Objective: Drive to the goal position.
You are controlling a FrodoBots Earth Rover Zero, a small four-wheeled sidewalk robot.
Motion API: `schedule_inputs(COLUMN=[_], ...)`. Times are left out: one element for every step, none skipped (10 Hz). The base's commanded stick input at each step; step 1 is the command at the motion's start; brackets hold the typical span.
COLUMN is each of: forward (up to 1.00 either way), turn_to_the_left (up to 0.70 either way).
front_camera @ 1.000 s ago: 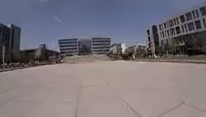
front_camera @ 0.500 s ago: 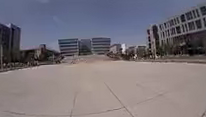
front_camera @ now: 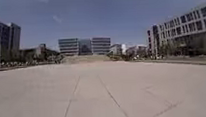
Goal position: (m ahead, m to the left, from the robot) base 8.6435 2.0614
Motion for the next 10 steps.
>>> schedule_inputs(forward=[0.7,0.21,0.0,0.0,0.0,0.0,0.0,0.0,0.0,0.0], turn_to_the_left=[0.02,0.01,0.0,0.0,0.0,0.0,0.0,0.0,0.0,0.0])
